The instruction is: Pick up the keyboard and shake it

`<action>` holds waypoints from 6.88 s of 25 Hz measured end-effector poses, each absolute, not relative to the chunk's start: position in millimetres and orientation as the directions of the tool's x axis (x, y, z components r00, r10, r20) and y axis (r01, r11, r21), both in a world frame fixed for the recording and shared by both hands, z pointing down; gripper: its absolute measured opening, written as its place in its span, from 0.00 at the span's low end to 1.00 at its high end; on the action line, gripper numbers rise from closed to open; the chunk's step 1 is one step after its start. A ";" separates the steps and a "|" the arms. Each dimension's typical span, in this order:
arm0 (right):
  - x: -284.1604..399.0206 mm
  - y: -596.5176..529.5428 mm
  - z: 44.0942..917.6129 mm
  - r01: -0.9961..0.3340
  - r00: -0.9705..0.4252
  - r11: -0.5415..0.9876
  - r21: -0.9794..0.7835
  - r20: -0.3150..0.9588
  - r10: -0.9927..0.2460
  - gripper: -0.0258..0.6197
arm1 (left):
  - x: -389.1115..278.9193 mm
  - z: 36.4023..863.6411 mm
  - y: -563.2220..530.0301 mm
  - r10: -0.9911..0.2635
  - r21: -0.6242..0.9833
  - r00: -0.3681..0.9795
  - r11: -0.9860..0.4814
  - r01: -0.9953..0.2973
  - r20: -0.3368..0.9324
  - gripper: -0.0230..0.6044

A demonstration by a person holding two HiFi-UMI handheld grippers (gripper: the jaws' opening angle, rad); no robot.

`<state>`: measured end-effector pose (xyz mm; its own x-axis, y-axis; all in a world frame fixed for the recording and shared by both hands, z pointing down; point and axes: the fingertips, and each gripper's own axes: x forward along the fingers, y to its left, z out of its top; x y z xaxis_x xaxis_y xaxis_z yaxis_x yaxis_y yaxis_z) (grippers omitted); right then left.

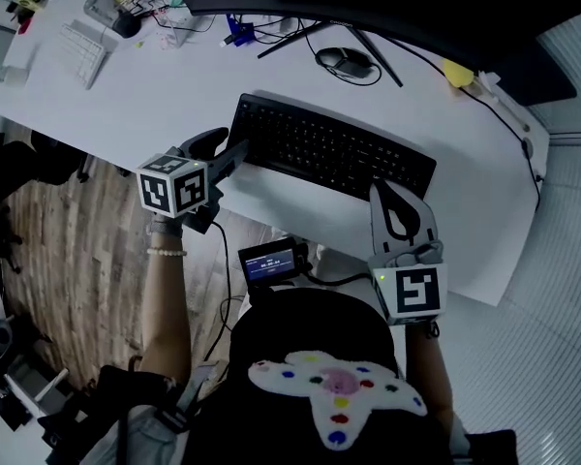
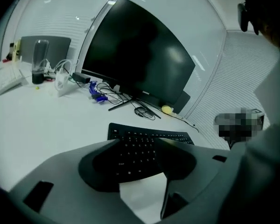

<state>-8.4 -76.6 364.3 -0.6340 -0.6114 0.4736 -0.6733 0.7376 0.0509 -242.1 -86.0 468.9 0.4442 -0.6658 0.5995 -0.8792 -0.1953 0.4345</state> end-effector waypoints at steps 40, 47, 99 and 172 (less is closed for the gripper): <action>42.3 -97.5 455.0 -0.890 -0.405 0.435 -0.136 0.675 -0.617 0.10 | -260.0 532.5 -118.1 -0.399 0.672 0.681 -0.190 -0.716 0.614 0.31; 121.7 -114.7 494.0 -0.933 -0.357 0.254 -0.254 0.728 -0.585 0.34 | -253.2 521.4 -119.1 -0.411 0.668 0.680 -0.199 -0.717 0.607 0.29; 143.5 -142.9 512.6 -0.758 -0.621 0.193 -0.623 0.601 -0.503 0.36 | -251.8 432.7 -134.0 -0.606 0.414 0.478 -0.255 -0.874 0.636 0.28; 152.1 -146.1 452.6 -0.604 -0.668 0.310 -0.734 0.255 -0.699 0.34 | -211.4 262.7 -119.3 -0.839 0.140 0.394 -0.369 -0.919 0.374 0.29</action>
<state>152.1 -146.1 452.6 -0.6682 -0.6988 0.2552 -0.6043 0.3098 -0.7340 -211.4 -119.3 262.7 0.3940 -0.8395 0.3742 -0.9189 -0.3690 0.1395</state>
